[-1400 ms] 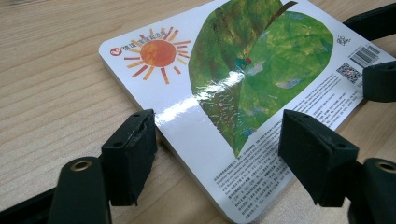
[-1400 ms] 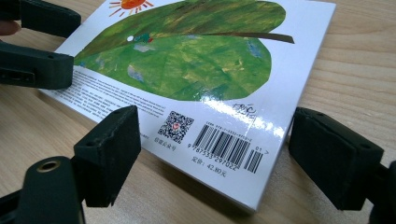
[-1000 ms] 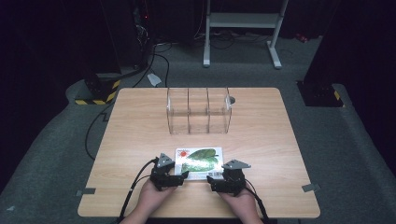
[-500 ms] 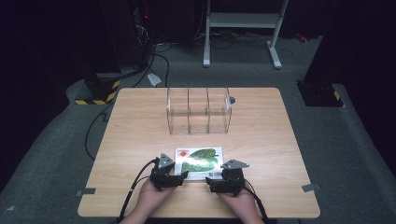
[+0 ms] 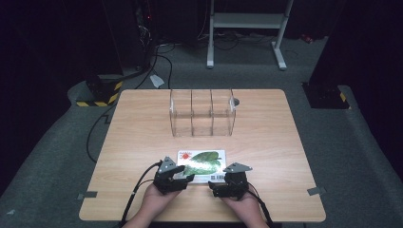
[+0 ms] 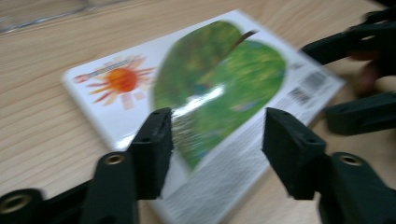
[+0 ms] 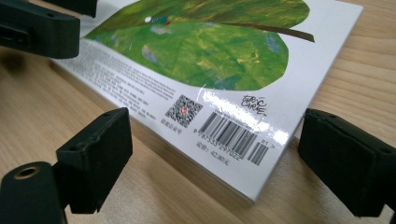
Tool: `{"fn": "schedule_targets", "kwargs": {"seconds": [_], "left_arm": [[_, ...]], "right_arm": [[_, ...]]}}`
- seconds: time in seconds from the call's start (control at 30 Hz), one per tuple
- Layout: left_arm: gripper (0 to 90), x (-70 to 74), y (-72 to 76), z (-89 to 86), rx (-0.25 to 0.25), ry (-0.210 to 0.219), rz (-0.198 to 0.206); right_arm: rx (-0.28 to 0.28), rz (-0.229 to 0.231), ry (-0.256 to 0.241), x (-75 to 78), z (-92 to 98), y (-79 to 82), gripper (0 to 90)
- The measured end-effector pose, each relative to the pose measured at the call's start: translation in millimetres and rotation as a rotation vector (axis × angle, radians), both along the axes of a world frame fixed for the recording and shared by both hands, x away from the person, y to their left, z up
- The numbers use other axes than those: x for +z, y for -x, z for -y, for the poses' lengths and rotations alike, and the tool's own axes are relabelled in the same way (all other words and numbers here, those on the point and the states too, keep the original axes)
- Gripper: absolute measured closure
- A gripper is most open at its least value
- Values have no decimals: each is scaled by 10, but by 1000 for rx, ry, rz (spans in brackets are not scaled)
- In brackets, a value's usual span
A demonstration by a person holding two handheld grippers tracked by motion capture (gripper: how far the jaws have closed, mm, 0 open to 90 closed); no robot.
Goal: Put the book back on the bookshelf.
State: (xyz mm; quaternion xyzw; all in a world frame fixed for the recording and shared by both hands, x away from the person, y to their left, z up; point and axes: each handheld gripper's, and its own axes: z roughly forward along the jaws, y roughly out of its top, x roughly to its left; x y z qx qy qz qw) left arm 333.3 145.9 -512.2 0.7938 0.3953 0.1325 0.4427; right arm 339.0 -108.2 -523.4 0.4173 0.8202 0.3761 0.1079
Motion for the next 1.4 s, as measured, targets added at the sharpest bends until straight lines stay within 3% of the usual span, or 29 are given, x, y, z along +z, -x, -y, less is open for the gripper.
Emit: {"fn": "schedule_targets", "kwargs": {"seconds": [0.1, 0.17, 0.27, 0.37, 0.57, 1.03, 1.1, 1.4], "left_arm": [[355, 13, 16, 52, 17, -34, 38], [352, 20, -11, -9, 53, -37, 44], [316, -6, -92, -157, 143, -1, 13], [311, -82, -168, -245, 195, 45, -64], [332, -126, -184, -175, 164, -13, -81], [341, -101, -155, -182, 166, 3, -55], [342, -95, -148, -177, 166, 21, -59], [343, 5, -79, -169, 158, 34, 20]], "right_arm": [[-3, 28, 55, -6, -65, 25, 101], [1, 31, 57, -6, -58, 22, 102], [-3, 29, 40, -10, -45, 21, 116], [-6, 27, 36, -8, -40, 24, 118], [0, 37, 43, -11, -39, 21, 119], [-2, 39, 45, -12, -41, 19, 118], [-7, 35, 45, -11, -42, 19, 110], [-12, 36, 48, -13, -46, 14, 99]]}}
